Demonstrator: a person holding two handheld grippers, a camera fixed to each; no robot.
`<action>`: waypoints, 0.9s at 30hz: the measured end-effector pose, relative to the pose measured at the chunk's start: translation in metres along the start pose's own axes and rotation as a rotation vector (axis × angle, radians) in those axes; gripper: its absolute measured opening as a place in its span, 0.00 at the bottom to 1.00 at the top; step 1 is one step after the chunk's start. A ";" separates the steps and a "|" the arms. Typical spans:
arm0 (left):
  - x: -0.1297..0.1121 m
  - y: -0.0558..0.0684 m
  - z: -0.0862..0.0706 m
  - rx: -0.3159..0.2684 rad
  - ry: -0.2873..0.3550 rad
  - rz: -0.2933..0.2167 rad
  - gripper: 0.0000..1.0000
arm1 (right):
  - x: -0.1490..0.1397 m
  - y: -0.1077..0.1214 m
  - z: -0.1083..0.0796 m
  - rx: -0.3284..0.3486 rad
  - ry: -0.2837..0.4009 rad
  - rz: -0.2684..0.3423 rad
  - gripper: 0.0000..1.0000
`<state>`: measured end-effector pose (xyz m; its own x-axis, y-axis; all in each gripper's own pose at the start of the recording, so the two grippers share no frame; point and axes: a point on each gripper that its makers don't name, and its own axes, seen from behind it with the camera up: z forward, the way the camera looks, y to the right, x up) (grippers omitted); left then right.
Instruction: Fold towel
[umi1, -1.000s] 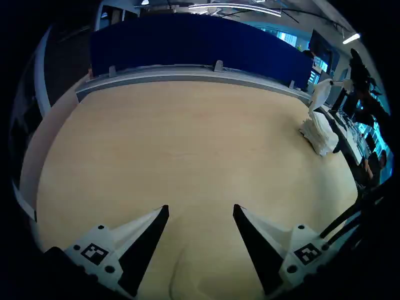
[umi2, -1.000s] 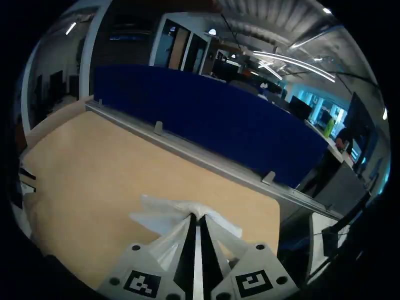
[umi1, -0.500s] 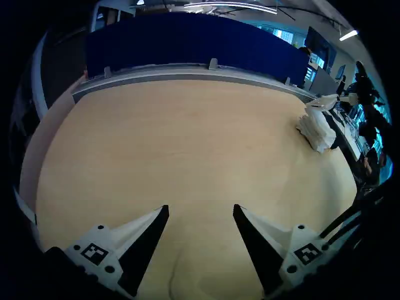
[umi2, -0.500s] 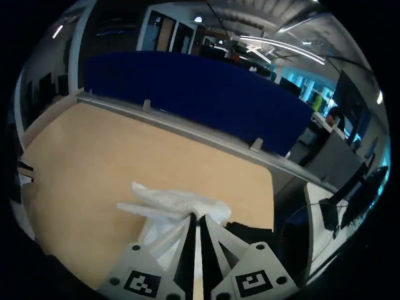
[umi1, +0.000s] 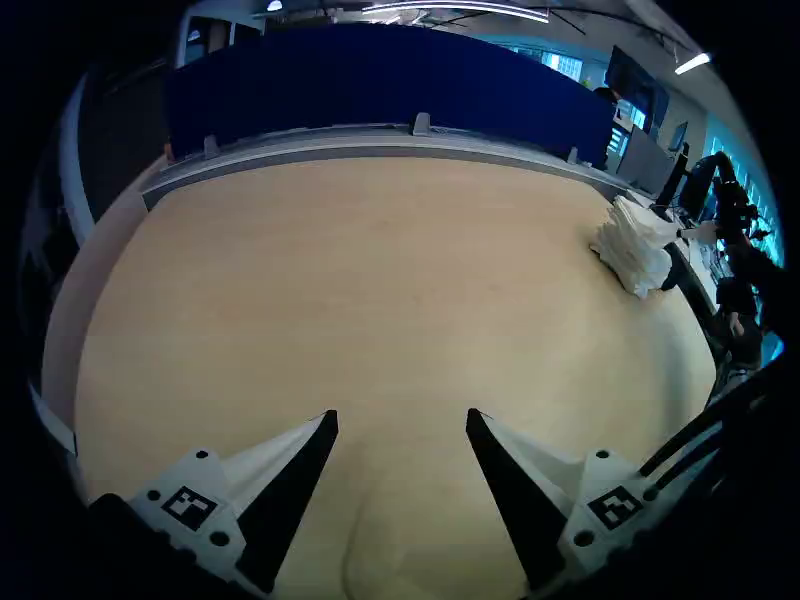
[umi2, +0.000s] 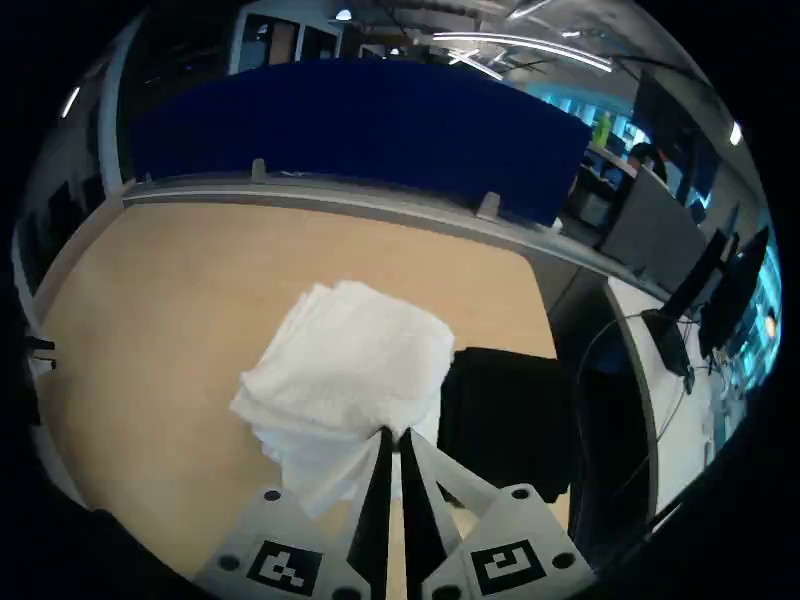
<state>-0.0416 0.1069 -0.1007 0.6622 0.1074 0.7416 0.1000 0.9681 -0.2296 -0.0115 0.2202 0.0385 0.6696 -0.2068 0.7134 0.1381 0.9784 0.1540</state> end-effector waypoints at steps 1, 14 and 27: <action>0.000 0.000 0.000 0.001 0.000 0.001 0.95 | -0.005 0.002 0.002 -0.008 -0.006 0.008 0.05; -0.004 -0.001 -0.001 0.006 -0.007 0.011 0.96 | -0.054 0.007 0.025 -0.060 -0.079 0.121 0.05; 0.004 0.004 -0.001 -0.004 -0.001 0.017 0.95 | -0.050 0.008 0.017 -0.089 -0.045 0.100 0.20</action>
<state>-0.0375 0.1108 -0.0990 0.6634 0.1244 0.7378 0.0911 0.9653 -0.2447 -0.0561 0.2384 0.0154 0.6503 -0.1063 0.7522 0.1379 0.9902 0.0207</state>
